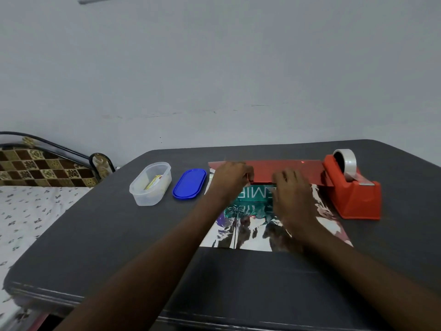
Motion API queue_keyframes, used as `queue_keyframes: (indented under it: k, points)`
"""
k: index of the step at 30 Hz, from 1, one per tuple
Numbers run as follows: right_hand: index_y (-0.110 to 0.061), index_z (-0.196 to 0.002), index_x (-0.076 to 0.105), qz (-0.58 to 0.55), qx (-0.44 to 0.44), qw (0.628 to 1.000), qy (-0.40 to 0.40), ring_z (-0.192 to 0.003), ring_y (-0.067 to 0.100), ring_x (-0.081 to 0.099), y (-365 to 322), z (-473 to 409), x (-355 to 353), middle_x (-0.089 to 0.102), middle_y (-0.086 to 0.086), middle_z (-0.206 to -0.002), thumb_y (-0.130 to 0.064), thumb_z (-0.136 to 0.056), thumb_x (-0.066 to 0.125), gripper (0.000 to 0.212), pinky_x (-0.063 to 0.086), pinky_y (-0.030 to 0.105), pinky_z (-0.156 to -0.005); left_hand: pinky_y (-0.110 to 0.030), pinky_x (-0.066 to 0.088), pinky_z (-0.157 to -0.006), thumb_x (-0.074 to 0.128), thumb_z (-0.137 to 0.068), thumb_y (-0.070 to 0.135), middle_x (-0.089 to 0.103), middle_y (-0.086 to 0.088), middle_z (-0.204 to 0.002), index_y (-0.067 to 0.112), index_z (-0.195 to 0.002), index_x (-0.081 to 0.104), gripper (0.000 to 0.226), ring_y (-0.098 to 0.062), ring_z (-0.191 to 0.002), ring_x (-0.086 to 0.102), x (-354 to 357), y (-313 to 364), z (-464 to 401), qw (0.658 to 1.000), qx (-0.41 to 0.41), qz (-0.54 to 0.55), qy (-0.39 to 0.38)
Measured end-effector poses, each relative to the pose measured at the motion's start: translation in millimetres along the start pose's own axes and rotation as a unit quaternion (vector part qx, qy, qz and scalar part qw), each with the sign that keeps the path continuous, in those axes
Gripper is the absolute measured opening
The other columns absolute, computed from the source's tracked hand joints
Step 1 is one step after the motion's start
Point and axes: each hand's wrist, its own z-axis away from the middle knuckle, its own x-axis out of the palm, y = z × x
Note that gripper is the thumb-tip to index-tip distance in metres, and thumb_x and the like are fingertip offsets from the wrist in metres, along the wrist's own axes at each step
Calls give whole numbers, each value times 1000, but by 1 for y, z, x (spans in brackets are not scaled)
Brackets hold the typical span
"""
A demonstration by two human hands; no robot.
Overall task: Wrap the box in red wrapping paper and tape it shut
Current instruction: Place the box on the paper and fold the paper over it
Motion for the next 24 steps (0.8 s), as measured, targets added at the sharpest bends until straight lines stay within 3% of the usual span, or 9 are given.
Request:
queue_keyframes:
  k: [3,8,18,20,22,24]
  points:
    - [-11,-100,64,-7,-54,997,-63,-85,24,56,-9,14,11,65,6,-96,-4,-75,79,30,47,37,-76,-25,49,-73,65,-90,11,71,1,-98,18,-97,74,13,-12,-83,62,0,-4,0,1000,-6,3,-5]
    - [-10,-117,63,-16,-47,992,-115,-100,28,56,-3,22,15,63,9,-113,-13,-82,72,36,49,40,-83,-21,37,-70,66,-90,14,70,2,-101,19,-100,73,13,-6,-81,53,-1,-10,1,1000,-7,7,-3]
    - [-10,-122,62,-23,-36,989,-140,-105,28,56,-4,22,10,62,9,-118,-15,-85,69,38,47,40,-87,-23,48,-75,70,-88,15,71,2,-99,19,-98,75,13,-13,-86,65,1,-16,0,1000,17,8,1]
    - [-10,-114,64,-25,-31,990,-133,-99,27,57,-7,19,6,64,8,-112,-13,-85,68,30,50,40,-84,-24,50,-75,70,-87,15,72,3,-99,20,-98,75,13,-11,-85,64,2,-16,1,1000,22,3,7]
    - [-9,-97,65,-47,-16,995,-85,-85,25,58,-9,12,-3,66,8,-96,-8,-87,68,10,52,40,-74,-21,46,-73,70,-87,15,72,3,-98,20,-98,75,13,-8,-82,60,3,-16,2,1000,27,1,12]
    - [-8,-87,64,-74,-15,997,-29,-76,23,56,-8,-5,-9,64,7,-85,-3,-88,67,6,52,39,-65,-17,39,-71,70,-88,14,71,2,-98,18,-98,75,12,-5,-81,55,3,-15,3,999,27,6,18]
